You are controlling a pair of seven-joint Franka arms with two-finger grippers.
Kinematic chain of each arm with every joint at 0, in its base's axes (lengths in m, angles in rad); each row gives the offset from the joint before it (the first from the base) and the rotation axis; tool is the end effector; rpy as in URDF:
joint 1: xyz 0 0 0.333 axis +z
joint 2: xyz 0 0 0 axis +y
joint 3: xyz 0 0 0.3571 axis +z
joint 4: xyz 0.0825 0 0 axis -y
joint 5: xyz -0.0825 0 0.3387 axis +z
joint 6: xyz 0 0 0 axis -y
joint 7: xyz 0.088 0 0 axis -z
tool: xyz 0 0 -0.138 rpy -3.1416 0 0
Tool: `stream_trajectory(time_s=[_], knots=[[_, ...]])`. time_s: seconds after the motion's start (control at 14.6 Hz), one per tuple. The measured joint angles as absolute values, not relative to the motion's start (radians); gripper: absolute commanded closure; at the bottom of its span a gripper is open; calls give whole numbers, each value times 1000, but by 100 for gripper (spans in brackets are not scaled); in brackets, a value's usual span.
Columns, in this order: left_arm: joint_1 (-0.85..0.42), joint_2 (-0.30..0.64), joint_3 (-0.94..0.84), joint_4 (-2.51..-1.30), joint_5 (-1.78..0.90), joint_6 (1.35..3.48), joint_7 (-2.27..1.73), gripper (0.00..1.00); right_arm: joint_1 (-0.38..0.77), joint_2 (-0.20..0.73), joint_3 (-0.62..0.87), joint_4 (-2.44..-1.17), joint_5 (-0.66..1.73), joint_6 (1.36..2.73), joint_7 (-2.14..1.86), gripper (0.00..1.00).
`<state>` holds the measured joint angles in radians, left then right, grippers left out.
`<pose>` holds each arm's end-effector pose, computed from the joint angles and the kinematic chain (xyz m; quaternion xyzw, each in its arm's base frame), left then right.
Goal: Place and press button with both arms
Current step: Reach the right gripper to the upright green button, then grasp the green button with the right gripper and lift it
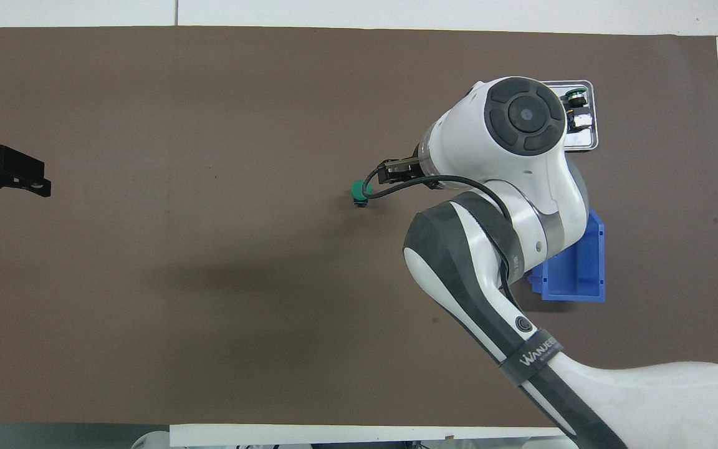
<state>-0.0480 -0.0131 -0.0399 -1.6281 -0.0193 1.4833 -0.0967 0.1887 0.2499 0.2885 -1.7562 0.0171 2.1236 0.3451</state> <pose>0.4868 -0.0459 0.6103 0.9978 0.0042 -0.0664 0.0033 0.5502 0.2691 0.4697 -0.9955 -0.0553 -0.0414 0.0643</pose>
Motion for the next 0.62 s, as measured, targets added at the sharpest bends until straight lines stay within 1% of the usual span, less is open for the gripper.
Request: stream_trajectory(time_s=[0.14,0.27,0.34,0.48,0.62], knots=[[-48,-13,-40,-1628,-19,1483,-97,0,184,256,287,-1755,13,2108,337,12],[-48,-13,-40,-1628,-19,1483,-97,0,158,256,284,-1750,13,2064,281,12],[-48,-13,-40,-1628,-19,1483,-97,0,148,256,283,-1749,13,2064,270,12],[-48,-13,-40,-1628,-19,1483,-97,0,145,258,290,-1748,16,2096,275,12],[-48,-13,-40,-1628,-19,1483,-97,0,154,284,317,-1747,16,2161,323,12]])
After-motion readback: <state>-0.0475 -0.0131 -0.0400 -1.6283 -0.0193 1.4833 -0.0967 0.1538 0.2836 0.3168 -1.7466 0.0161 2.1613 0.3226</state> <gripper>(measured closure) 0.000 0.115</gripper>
